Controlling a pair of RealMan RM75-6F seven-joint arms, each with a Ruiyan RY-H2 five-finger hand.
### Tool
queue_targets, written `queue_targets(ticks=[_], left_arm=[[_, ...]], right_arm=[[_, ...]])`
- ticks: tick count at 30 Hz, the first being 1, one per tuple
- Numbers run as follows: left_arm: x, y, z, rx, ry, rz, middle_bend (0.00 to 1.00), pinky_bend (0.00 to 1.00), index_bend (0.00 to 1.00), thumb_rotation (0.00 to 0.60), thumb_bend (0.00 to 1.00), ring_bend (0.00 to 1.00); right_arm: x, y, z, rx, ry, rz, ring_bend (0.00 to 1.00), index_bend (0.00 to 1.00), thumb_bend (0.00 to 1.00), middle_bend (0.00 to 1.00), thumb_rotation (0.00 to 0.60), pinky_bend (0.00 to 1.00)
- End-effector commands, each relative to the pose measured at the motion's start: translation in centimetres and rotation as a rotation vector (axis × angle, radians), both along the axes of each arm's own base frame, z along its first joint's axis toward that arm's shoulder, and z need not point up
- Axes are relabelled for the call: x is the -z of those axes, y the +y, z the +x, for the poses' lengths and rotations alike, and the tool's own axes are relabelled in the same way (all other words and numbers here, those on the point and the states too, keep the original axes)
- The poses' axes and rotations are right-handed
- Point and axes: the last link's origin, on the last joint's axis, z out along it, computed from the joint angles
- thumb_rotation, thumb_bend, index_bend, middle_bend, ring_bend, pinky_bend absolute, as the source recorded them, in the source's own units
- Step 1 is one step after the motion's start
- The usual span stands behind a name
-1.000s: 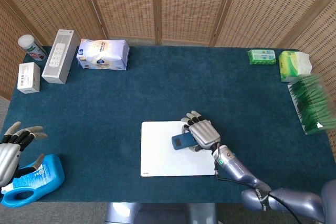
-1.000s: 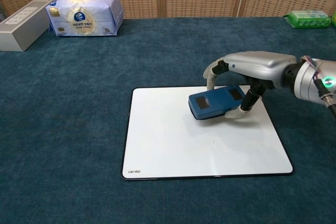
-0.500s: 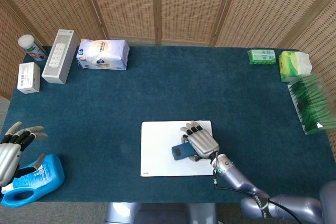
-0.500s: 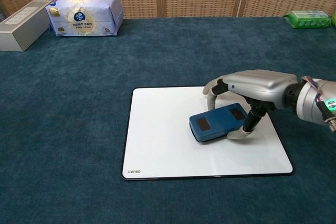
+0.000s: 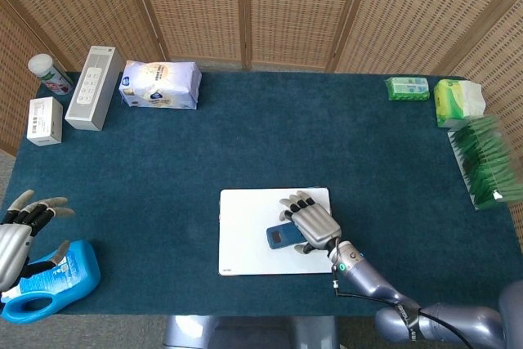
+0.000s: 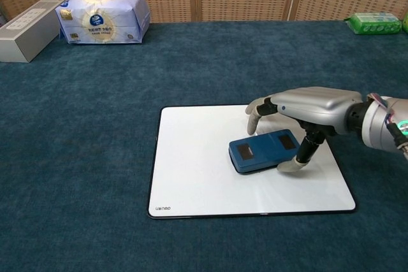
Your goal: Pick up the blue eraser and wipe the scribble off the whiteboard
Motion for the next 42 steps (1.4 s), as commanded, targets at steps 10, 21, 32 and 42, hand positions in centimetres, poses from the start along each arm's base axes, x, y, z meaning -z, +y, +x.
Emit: queue_targets(ticks=[10, 21, 32, 42], left_arm=[[0.2, 0.2, -0.1, 0.001, -0.001, -0.003, 0.24, 0.07, 0.31, 0.6, 0.43, 0.22], [-0.1, 0.0, -0.2, -0.005, 0.002, 0.007, 0.24, 0.07, 0.31, 0.6, 0.43, 0.22], [-0.2, -0.1, -0.4, -0.01, 0.001, 0.013, 0.24, 0.07, 0.31, 0.6, 0.43, 0.22], [-0.3, -0.2, -0.4, -0.012, 0.003, 0.015, 0.24, 0.06, 0.31, 0.6, 0.43, 0.22]], right_arm=[[-0.6, 0.0, -0.1, 0.003, 0.011, -0.007, 0.0, 0.34, 0.21, 0.11, 0.6, 0.0], [-0.1, -0.1, 0.2, 0.01, -0.008, 0.006, 0.0, 0.51, 0.22, 0.15, 0.6, 0.0], [0.2, -2.1, 1.6, -0.013, -0.038, -0.005, 0.0, 0.55, 0.22, 0.16, 0.6, 0.0], [0.7, -1.7, 0.8, 0.0, -0.023, 0.017, 0.0, 0.55, 0.22, 0.17, 0.6, 0.0]])
